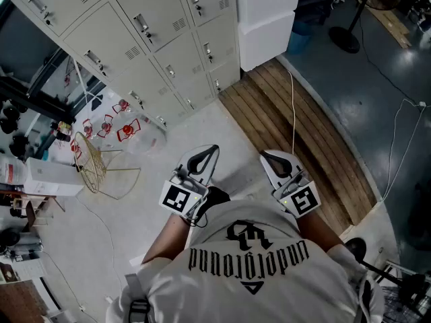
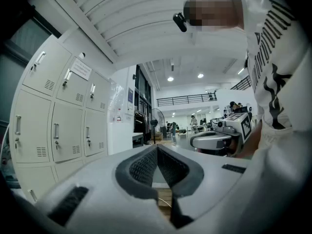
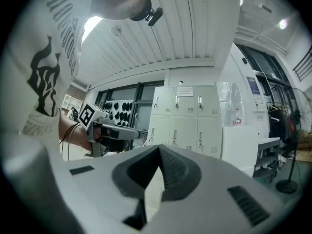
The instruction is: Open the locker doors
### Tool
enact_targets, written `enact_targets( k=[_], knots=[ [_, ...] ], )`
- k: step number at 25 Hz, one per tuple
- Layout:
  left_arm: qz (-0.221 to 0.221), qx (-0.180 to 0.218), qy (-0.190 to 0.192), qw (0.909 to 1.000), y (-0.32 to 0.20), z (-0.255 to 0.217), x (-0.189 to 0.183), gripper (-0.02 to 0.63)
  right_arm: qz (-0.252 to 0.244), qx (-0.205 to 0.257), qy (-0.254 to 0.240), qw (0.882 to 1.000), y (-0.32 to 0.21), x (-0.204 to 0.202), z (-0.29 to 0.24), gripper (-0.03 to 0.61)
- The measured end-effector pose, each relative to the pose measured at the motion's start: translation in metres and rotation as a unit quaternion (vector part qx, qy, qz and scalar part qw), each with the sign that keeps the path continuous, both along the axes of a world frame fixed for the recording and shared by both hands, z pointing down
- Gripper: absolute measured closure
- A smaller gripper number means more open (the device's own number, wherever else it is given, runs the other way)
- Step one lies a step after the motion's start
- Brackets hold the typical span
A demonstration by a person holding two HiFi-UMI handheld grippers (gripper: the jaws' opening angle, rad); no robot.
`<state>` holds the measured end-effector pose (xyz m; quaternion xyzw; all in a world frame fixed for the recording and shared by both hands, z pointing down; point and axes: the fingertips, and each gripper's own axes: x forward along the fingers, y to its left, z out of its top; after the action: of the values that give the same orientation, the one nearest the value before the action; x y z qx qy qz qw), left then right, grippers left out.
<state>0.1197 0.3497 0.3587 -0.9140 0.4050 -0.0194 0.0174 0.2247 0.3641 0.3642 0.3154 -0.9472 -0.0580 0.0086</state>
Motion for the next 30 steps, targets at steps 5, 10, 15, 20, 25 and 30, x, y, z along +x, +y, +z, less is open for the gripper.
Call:
enact_targets(
  k=[5, 10, 15, 20, 25, 30],
  knots=[
    [-0.001, -0.001, 0.001, 1.0, 0.004, -0.001, 0.0, 0.607, -0.002, 0.003, -0.001, 1.0, 0.004, 0.001, -0.001, 0.574],
    [0.003, 0.019, -0.001, 0.9998, 0.003, -0.006, 0.0, 0.607, 0.004, 0.002, -0.007, 1.0, 0.003, 0.004, -0.001, 0.574],
    [0.003, 0.017, 0.001, 0.9998, -0.005, -0.008, -0.005, 0.607, 0.011, 0.003, 0.006, 1.0, -0.006, 0.002, 0.004, 0.574],
    [0.007, 0.013, -0.003, 0.9999, -0.029, -0.006, -0.017, 0.606, 0.019, 0.017, 0.012, 1.0, -0.023, -0.011, 0.0, 0.572],
    [0.018, 0.008, -0.003, 0.9998, -0.065, -0.005, -0.033, 0.606, 0.036, 0.001, 0.004, 0.999, -0.061, -0.027, 0.001, 0.563],
    [0.023, 0.008, -0.001, 0.9997, -0.114, 0.003, -0.066, 0.606, 0.036, -0.01, 0.019, 0.999, -0.108, -0.059, 0.01, 0.517]
  ],
)
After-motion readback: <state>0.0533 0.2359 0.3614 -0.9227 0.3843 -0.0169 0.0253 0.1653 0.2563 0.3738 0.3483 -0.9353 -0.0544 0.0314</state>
